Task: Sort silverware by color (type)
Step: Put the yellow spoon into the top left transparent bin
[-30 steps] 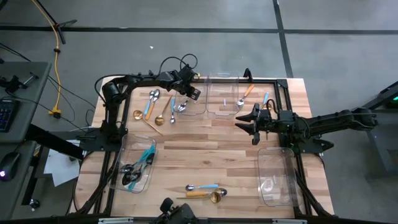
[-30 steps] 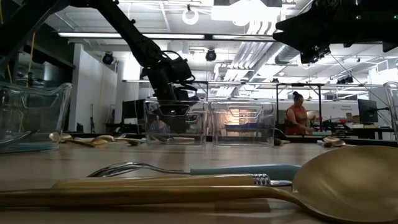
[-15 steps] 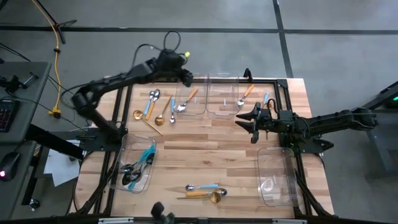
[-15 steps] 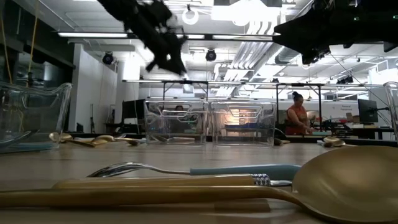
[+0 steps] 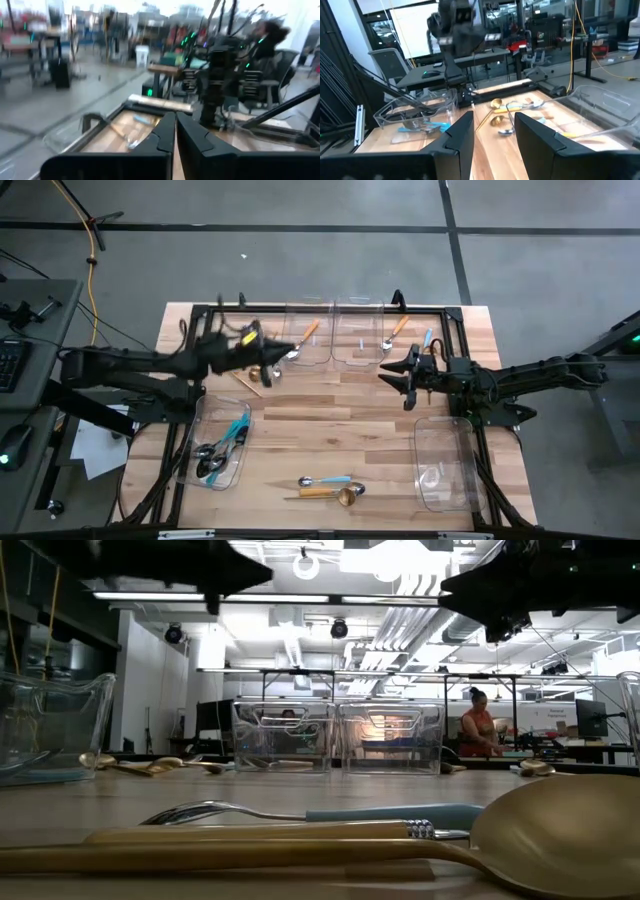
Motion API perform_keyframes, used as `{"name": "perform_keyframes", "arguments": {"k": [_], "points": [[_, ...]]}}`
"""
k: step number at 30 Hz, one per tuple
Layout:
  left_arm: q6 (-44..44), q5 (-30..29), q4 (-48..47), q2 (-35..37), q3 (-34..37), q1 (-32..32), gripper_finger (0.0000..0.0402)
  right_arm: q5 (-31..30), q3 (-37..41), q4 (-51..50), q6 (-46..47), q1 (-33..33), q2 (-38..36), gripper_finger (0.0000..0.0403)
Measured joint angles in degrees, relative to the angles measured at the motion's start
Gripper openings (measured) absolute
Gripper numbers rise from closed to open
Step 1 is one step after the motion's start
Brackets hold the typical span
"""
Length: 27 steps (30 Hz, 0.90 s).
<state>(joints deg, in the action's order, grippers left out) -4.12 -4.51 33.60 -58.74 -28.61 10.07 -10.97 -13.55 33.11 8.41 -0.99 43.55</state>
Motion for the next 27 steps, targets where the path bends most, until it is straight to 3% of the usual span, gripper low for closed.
{"name": "perform_keyframes", "arguments": {"k": [4, 7, 27], "points": [[0.9, -3.6, 11.7, 2.3, 8.9, -3.2, 0.0003, 0.0, 0.0, 2.0, -4.2, 0.0, 0.0, 0.0126], [1.2, -5.1, 14.2, 2.7, 11.9, -3.9, 0.0001, 0.0, 0.0, 3.0, -7.9, 0.0, 0.0, 0.0126], [5.3, -5.1, 14.3, 3.3, 12.9, -3.9, 0.0000, 0.0, 0.0, 1.8, -8.8, 0.0, 0.0, 0.0126]]}}
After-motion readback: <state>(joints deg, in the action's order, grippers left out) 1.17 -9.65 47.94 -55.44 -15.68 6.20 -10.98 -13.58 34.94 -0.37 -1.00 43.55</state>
